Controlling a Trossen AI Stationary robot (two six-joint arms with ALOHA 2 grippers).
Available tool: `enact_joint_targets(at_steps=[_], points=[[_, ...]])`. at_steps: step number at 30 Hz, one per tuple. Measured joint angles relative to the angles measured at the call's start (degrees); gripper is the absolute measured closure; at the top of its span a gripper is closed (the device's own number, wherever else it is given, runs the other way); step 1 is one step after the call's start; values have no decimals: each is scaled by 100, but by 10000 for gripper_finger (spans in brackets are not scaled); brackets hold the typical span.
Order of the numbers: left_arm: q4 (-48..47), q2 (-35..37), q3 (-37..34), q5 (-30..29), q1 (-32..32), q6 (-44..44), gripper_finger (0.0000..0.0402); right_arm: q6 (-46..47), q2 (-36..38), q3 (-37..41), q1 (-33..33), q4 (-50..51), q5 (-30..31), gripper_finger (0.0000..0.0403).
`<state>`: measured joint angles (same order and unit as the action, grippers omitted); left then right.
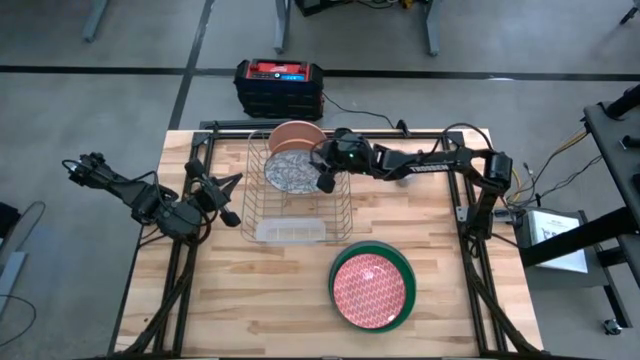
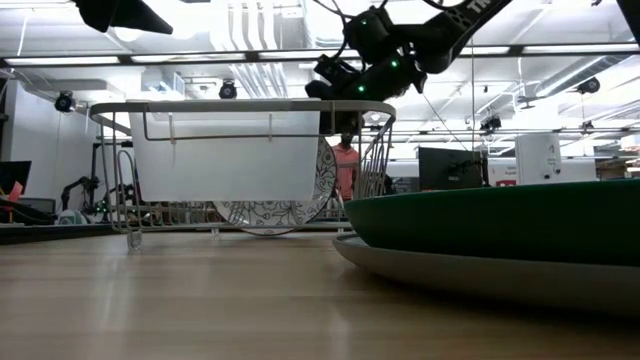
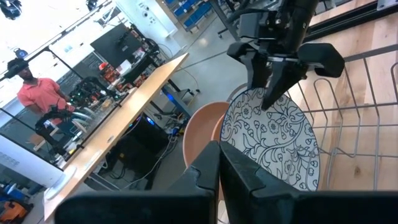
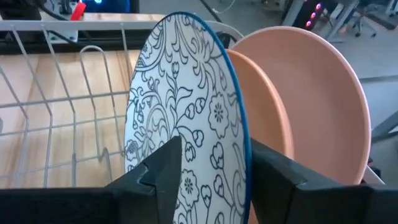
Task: Sort dishes
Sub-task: Put the white patterned plate in the dish rack, then put the red patterned plate in the dish rack
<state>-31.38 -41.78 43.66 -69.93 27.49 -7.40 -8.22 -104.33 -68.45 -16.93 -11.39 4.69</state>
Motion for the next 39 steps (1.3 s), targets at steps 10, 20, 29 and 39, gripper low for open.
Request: enact_joint_targets(at_steps=[10, 20, 29, 39], points=[[-9, 0, -26, 0, 0, 0, 401, 70, 2, -73, 4, 427, 50, 205], [-7, 0, -28, 0, 2, 0, 401, 258, 7, -71, 4, 853, 250, 162], [-6, 0, -31, 2, 0, 2, 401, 356, 165, -71, 4, 1380, 453, 139], [3, -57, -31, 11, 0, 2, 401, 392, 669, -67, 4, 2256, 679, 134]])
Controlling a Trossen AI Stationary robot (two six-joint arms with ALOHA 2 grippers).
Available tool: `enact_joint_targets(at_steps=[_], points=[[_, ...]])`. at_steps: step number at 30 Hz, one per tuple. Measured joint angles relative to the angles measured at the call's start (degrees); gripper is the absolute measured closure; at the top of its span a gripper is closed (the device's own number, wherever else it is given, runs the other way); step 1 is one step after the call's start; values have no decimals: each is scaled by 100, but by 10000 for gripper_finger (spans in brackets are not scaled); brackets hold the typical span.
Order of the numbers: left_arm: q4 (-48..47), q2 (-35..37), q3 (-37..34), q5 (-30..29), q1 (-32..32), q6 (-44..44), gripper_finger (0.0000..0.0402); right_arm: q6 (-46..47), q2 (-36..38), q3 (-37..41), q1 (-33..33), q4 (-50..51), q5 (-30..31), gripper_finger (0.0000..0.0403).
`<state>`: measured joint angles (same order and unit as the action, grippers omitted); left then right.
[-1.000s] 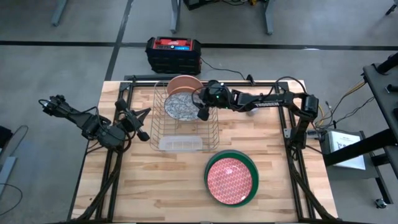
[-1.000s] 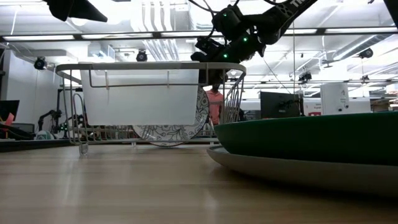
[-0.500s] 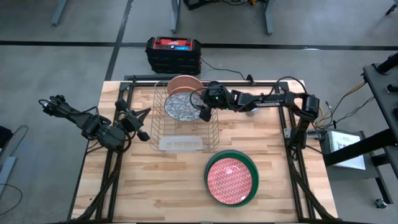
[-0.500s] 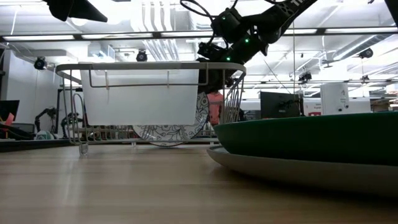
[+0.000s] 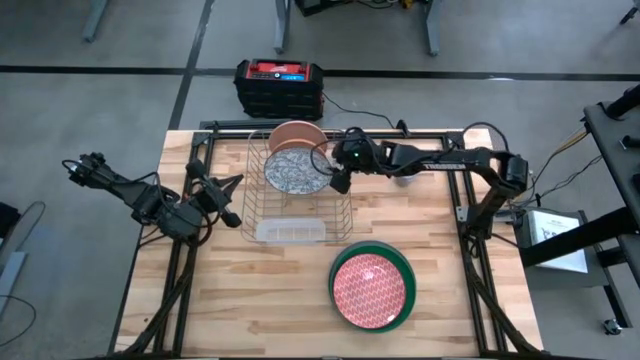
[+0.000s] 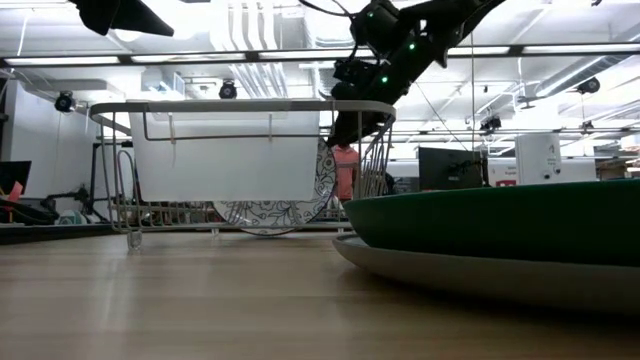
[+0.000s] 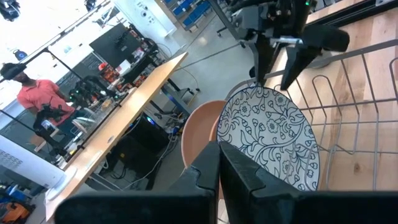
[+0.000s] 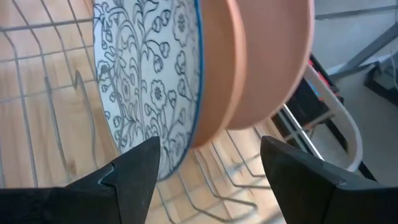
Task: Sort dishes
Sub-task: Put the red patterned plate in the dish rack
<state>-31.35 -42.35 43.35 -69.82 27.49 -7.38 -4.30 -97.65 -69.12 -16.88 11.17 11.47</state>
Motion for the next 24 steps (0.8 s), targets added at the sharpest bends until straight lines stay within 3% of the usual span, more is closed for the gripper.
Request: enact_joint_targets(at_steps=[5, 13, 17, 24], points=[[33, -15, 0, 208, 0, 2, 401, 35, 363, 2, 4, 461, 67, 141], [294, -134, 165, 1895, -52, -138, 401, 510, 1141, 2, 120, 1770, 43, 135], [296, -258, 220, 2001, -55, -157, 401, 819, 1514, 154, 403, 2374, -37, 140], [409, -575, 405, 2124, -59, -262, 401, 1535, 2216, 994, 1223, 2523, -861, 155]])
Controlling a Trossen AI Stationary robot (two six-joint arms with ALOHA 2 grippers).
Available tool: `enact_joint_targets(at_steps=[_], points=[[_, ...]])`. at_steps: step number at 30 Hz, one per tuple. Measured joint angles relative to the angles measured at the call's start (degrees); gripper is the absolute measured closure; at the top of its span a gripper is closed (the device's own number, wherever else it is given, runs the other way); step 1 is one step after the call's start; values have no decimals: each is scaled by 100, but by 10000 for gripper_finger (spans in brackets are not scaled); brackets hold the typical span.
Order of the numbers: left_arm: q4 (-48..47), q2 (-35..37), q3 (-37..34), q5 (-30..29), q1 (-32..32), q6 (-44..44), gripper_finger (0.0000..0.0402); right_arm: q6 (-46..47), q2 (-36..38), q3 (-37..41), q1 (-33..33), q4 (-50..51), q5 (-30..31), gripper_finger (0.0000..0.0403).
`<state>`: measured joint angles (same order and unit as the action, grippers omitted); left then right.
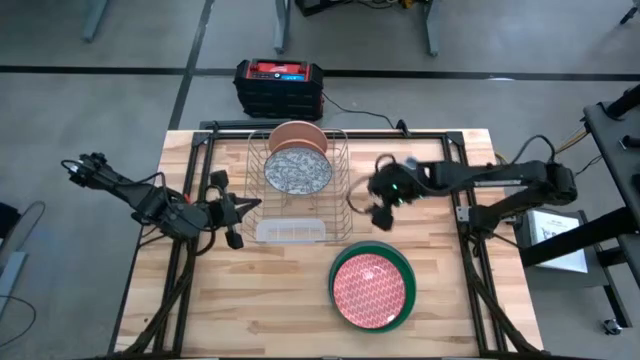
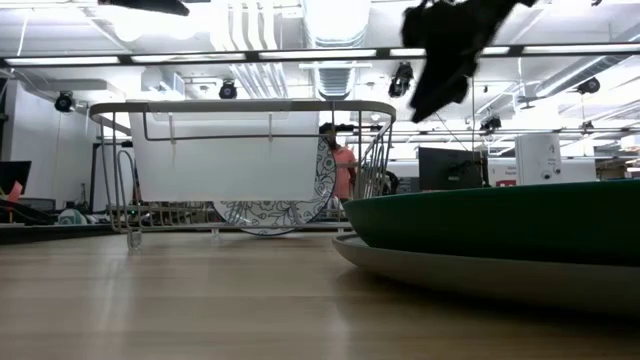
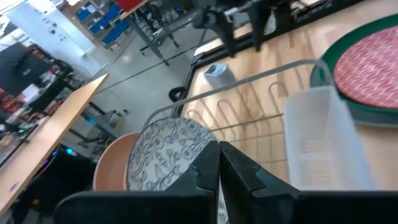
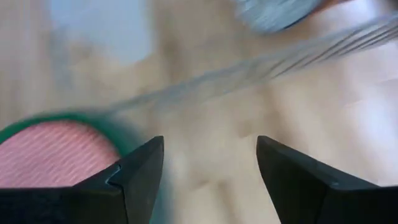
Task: Sort dishes
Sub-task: Put the red patterned plate in the dish rack
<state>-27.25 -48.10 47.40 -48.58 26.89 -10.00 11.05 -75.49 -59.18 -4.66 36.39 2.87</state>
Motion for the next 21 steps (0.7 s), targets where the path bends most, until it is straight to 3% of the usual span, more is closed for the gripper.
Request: enact_joint_targets(at_steps=[3, 10, 21], points=[[59, -182, 138, 294, 0, -38, 401, 407, 336, 430, 455, 5, -410, 159], [473, -939, 479, 1558, 0, -354, 401, 2767, 794, 1202, 1413, -17, -439, 170], [598, -2958, 1300, 1637, 0, -297, 401, 5303, 718, 1511, 2716, -15, -319, 169]])
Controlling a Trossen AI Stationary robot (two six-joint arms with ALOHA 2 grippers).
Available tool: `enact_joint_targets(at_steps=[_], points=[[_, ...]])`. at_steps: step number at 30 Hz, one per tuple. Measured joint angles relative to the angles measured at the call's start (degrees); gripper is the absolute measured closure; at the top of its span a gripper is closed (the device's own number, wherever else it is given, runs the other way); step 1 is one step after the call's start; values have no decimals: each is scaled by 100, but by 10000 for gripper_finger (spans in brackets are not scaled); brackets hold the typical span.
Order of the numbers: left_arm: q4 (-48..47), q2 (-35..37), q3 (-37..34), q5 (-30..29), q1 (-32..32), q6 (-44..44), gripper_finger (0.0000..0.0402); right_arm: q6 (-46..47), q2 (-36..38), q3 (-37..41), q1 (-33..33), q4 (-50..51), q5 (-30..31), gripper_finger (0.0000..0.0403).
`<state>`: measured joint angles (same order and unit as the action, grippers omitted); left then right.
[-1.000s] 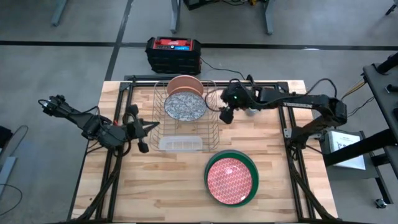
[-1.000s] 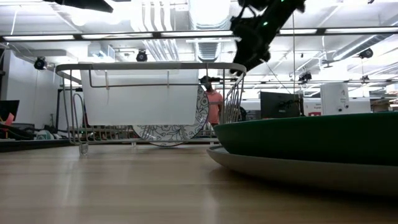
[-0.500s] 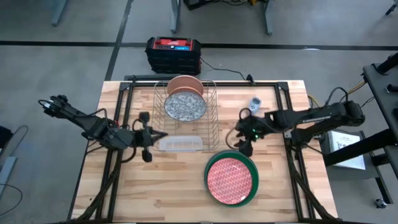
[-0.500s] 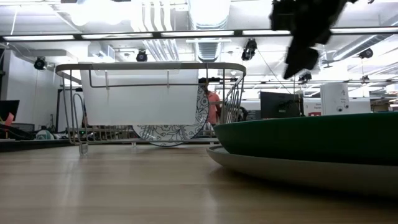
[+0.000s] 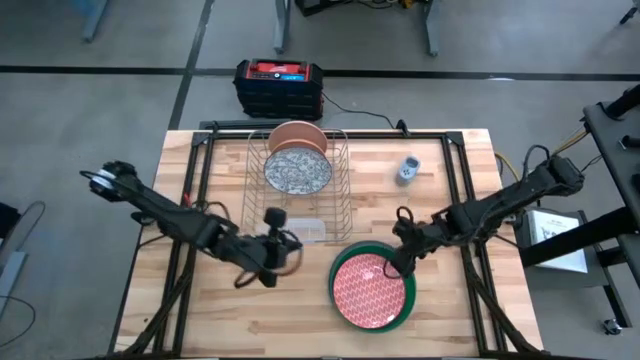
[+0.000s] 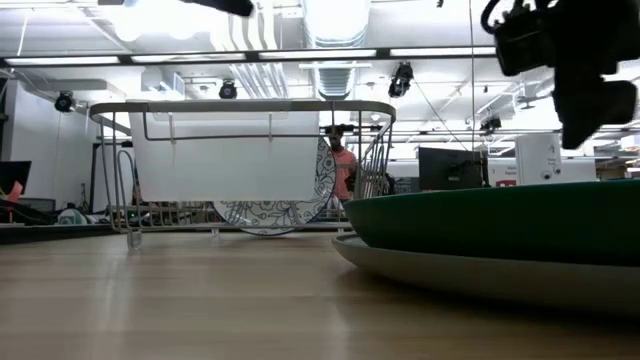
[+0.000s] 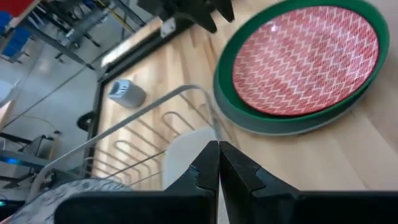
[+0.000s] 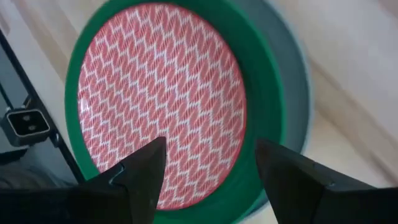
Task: Sort dishes
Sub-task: Put the red patterned plate in the dish rack
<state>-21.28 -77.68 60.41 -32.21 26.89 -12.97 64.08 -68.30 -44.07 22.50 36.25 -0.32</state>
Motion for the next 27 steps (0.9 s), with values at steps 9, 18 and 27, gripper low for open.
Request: enact_joint_targets(at_steps=[9, 18, 27], points=[[439, -1351, 671, 771, 11, -48, 401, 1082, -23, 66, 832, 42, 49, 152], [421, -2585, 1440, 1359, 45, -153, 401, 1950, -294, 288, 1529, 7, 548, 150], [685, -3440, 1882, 1737, 50, 63, 401, 1910, -864, 315, 1639, -678, 910, 141]])
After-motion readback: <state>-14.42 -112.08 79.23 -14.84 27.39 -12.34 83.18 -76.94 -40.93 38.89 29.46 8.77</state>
